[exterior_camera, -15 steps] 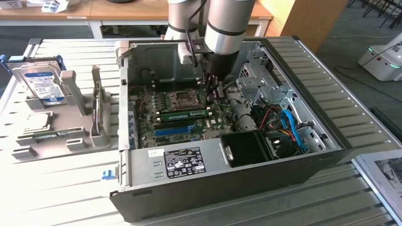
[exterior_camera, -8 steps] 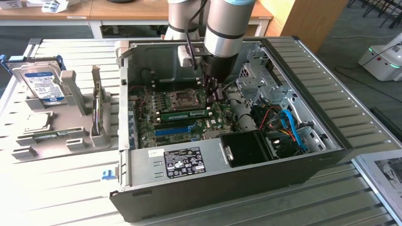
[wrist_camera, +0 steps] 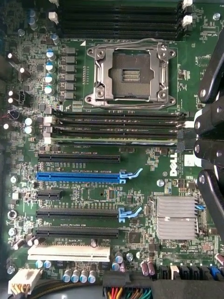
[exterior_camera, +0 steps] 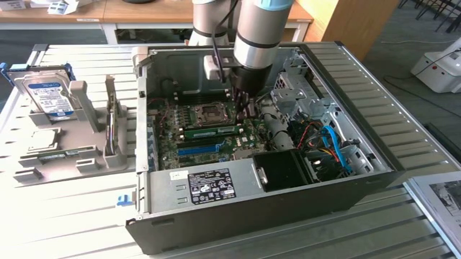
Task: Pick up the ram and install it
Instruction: 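Press down the ram until it locks into place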
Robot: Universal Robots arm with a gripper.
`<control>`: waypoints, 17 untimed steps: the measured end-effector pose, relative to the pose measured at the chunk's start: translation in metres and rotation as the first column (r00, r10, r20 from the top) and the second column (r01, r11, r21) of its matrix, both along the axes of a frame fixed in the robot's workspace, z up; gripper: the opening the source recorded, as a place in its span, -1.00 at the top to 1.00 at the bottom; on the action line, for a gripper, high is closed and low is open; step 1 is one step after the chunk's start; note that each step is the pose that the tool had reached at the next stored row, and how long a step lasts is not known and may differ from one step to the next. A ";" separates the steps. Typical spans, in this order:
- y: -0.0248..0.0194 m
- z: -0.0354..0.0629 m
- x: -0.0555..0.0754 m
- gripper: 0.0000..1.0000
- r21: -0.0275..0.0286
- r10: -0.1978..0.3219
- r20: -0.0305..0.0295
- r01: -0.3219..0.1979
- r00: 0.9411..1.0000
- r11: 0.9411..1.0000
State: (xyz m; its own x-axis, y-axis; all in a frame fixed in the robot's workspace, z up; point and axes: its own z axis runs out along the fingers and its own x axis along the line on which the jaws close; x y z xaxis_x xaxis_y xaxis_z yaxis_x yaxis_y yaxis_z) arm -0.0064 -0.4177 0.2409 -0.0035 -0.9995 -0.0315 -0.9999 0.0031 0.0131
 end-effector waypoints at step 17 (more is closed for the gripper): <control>0.0000 -0.0039 0.002 0.80 0.000 0.000 0.000 0.000 1.000 1.000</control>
State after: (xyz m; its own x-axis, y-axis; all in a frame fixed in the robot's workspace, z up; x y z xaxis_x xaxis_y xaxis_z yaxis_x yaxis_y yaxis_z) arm -0.0045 -0.4177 0.2370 -0.0035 -0.9995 -0.0312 -0.9999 0.0031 0.0131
